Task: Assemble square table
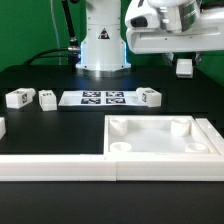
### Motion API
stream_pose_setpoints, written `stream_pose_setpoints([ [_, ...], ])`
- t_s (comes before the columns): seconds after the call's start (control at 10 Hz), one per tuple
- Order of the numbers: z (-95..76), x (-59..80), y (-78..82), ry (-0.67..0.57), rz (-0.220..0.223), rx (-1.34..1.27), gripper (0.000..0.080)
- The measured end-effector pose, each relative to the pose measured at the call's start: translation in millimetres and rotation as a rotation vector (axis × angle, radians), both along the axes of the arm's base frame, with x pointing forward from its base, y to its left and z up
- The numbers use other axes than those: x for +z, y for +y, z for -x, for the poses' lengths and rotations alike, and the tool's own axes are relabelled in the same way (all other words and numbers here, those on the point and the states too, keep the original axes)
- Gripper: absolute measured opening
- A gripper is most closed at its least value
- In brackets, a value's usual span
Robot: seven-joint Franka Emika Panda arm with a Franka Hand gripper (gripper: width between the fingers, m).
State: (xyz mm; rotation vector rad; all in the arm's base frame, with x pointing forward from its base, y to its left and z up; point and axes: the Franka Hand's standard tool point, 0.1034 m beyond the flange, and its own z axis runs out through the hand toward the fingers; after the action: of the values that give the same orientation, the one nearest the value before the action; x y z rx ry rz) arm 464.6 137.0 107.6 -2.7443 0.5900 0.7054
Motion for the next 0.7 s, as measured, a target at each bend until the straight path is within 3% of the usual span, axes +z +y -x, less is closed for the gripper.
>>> stream_pose_setpoints([
  [0.1, -21.4, 15.6, -11.5, -0.061, -0.013, 0.012, 0.0295],
  [0.3, -80.2, 49.3, -39.2, -0.221, 0.010, -0.009, 0.0295],
  [0.4, -99.1, 62.9, -50.3, -0.306, 0.037, 0.014, 0.0295],
  [0.7, -102.3, 60.6, -44.6, -0.463, 0.091, -0.011, 0.0295],
])
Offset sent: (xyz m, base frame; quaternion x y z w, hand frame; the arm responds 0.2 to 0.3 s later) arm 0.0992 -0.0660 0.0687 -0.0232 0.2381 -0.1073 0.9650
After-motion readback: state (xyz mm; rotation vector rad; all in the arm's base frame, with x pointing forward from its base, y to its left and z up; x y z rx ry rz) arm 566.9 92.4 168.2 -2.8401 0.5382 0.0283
